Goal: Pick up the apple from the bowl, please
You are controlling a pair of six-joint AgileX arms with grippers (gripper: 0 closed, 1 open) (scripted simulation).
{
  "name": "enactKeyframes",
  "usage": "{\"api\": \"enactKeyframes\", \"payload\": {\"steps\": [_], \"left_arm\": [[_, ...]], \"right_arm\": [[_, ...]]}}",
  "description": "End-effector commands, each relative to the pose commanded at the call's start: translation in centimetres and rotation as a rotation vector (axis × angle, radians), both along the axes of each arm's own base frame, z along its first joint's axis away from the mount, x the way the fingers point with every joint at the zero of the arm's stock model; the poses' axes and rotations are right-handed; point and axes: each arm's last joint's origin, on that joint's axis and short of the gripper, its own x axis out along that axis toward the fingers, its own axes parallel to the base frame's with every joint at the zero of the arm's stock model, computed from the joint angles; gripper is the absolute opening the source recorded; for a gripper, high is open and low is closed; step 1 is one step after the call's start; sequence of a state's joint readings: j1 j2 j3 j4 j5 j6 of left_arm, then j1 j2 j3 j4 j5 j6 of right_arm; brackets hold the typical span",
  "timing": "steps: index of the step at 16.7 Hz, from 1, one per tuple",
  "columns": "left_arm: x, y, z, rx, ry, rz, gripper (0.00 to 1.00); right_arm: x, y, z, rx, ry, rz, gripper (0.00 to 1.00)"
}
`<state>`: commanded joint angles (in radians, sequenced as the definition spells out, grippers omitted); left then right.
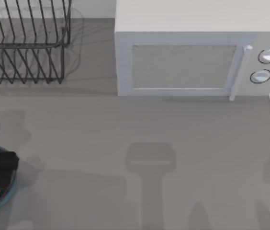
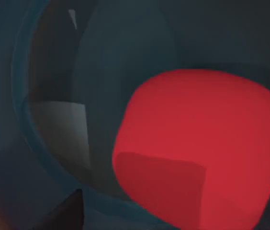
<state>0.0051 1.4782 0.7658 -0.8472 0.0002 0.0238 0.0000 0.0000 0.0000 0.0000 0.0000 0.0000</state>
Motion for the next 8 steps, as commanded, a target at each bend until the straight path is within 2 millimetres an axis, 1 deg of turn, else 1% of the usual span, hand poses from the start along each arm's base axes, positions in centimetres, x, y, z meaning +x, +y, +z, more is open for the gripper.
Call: {"api": "enactKeyframes", "payload": {"steps": [4, 6, 8], "left_arm": [[-0.3, 0.0, -3.9, 0.000, -0.004, 0.000, 1.00], [-0.6, 0.0, -4.8, 0.000, 0.010, 0.000, 1.00], [-0.6, 0.0, -4.8, 0.000, 0.011, 0.000, 1.00]], "right_arm": [[0.0, 0.0, 0.0, 0.000, 0.000, 0.000, 1.00], [0.0, 0.0, 0.0, 0.000, 0.000, 0.000, 1.00], [0.0, 0.0, 0.0, 0.000, 0.000, 0.000, 1.00]]}}
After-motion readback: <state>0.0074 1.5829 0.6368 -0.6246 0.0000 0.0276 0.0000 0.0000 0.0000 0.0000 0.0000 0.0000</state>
